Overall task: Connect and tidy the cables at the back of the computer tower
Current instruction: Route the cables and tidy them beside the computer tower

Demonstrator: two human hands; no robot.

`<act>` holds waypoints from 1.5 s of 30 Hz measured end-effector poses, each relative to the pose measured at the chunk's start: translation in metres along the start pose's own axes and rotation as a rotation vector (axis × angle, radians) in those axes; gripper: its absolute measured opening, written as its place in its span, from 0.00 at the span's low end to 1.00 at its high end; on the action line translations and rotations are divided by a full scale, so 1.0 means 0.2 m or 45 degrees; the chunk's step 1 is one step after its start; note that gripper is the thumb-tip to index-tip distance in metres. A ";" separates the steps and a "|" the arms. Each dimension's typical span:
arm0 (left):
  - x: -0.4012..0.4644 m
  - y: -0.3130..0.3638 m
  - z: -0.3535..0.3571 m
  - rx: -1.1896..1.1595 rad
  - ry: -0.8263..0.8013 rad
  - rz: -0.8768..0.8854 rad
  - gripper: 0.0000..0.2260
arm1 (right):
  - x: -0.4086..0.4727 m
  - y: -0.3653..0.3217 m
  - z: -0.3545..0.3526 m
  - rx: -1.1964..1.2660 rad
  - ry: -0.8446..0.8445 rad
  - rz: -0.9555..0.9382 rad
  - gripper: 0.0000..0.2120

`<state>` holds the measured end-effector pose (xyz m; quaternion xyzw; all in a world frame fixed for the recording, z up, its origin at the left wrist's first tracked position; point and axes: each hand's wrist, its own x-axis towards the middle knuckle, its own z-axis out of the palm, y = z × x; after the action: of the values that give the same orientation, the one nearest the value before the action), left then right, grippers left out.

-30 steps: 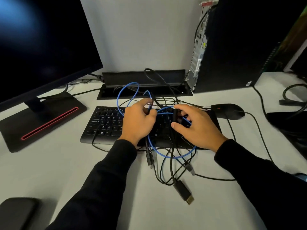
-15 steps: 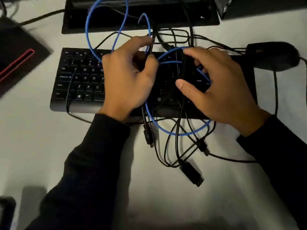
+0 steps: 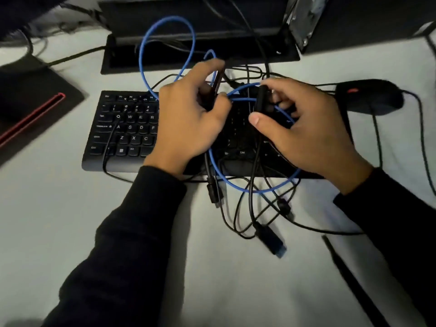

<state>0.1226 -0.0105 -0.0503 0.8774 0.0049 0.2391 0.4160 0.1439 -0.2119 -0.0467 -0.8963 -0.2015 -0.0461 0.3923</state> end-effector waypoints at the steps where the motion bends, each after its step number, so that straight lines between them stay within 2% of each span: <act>1: -0.01 0.01 0.00 -0.011 -0.018 0.009 0.20 | 0.00 -0.02 -0.01 0.070 0.049 0.004 0.21; 4: -0.05 -0.01 0.00 0.073 -0.057 0.041 0.23 | -0.02 -0.06 -0.03 0.262 0.132 0.072 0.20; 7: -0.10 -0.01 -0.01 0.174 -0.071 0.131 0.30 | -0.06 -0.05 -0.06 0.273 0.172 0.117 0.22; 10: -0.12 0.03 -0.01 0.292 -0.145 0.258 0.36 | -0.10 -0.05 -0.06 0.489 0.063 0.177 0.24; 13: -0.10 0.09 0.00 0.384 -0.270 0.397 0.37 | -0.10 -0.09 -0.07 0.683 -0.013 0.221 0.26; 16: -0.05 0.14 0.02 0.411 -0.383 0.423 0.34 | -0.07 -0.12 -0.10 0.849 -0.092 0.256 0.27; 19: 0.07 0.18 0.04 0.479 -0.338 0.466 0.27 | -0.03 -0.15 -0.15 0.920 -0.091 0.295 0.28; 24: 0.19 0.16 0.07 0.484 -0.511 0.442 0.15 | 0.02 -0.19 -0.21 0.683 -0.111 0.366 0.29; 27: 0.21 0.13 0.08 0.448 -0.486 0.483 0.12 | 0.05 -0.20 -0.26 0.675 -0.117 0.455 0.30; 29: 0.24 0.12 0.08 0.407 -0.432 0.477 0.09 | 0.05 -0.21 -0.30 0.810 -0.237 0.571 0.27; 31: 0.26 0.10 0.10 0.355 -0.395 0.394 0.10 | 0.04 -0.20 -0.35 0.777 -0.431 0.622 0.21; 33: 0.28 0.08 0.11 0.353 -0.403 0.295 0.10 | 0.04 -0.17 -0.43 0.598 -0.550 0.519 0.12; 34: 0.28 0.08 0.11 0.345 -0.409 0.266 0.10 | 0.05 -0.15 -0.47 0.517 -0.512 0.436 0.07; 35: 0.28 0.08 0.11 0.324 -0.405 0.249 0.10 | 0.06 -0.13 -0.52 0.453 -0.417 0.359 0.05; 37: 0.27 0.12 0.11 0.236 -0.355 0.230 0.08 | 0.10 -0.09 -0.61 0.405 -0.137 0.251 0.08; 39: 0.28 0.18 0.11 0.187 -0.321 0.247 0.06 | 0.11 -0.07 -0.65 0.498 0.071 0.146 0.12; 42: 0.33 0.19 0.13 0.303 -0.332 0.261 0.07 | 0.10 -0.12 -0.63 0.838 0.148 -0.012 0.12; 45: 0.37 0.15 0.11 0.534 -0.464 0.092 0.21 | 0.08 -0.17 -0.60 1.158 0.076 -0.118 0.10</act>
<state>0.1927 -0.0312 -0.0091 0.9725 -0.0520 0.0857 0.2103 0.1545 -0.2723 0.0639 -0.6212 -0.2298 0.0037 0.7491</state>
